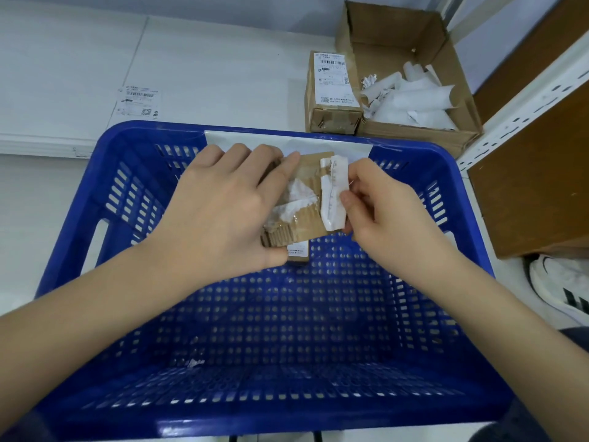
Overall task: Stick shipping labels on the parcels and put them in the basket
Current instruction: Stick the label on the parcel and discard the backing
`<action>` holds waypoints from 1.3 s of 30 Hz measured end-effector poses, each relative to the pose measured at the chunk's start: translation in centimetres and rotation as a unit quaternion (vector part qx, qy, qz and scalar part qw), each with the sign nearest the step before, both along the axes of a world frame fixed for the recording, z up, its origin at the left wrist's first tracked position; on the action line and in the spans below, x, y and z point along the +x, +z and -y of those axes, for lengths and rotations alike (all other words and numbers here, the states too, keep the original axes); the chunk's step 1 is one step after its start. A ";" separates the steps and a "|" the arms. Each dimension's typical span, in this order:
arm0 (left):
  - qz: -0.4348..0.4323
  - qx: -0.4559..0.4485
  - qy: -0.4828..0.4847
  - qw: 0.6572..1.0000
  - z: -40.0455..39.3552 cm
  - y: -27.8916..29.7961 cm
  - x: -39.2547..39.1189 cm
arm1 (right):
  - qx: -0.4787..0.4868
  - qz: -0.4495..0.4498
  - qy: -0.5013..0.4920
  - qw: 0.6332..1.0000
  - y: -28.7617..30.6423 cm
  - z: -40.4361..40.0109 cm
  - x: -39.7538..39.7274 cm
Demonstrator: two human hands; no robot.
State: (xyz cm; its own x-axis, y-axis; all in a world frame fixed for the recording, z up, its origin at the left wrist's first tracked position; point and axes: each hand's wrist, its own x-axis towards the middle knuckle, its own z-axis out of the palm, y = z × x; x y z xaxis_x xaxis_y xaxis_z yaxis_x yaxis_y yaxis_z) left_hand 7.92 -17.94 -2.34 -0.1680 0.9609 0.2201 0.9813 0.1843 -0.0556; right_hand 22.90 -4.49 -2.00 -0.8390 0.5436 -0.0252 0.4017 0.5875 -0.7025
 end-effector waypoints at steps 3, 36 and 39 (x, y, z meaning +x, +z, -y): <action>0.000 -0.001 -0.001 1.000 0.0 -0.1 0.1 | 0.020 -0.026 -0.026 0.999 0.1 -0.2 0.0; 0.012 0.010 0.019 1.000 0.0 -0.5 0.4 | -0.133 -0.126 -0.179 0.967 -0.4 -0.8 -1.3; 0.012 0.014 0.015 1.000 0.0 -0.5 0.4 | -0.138 -0.139 -0.176 0.965 0.0 -1.0 -1.1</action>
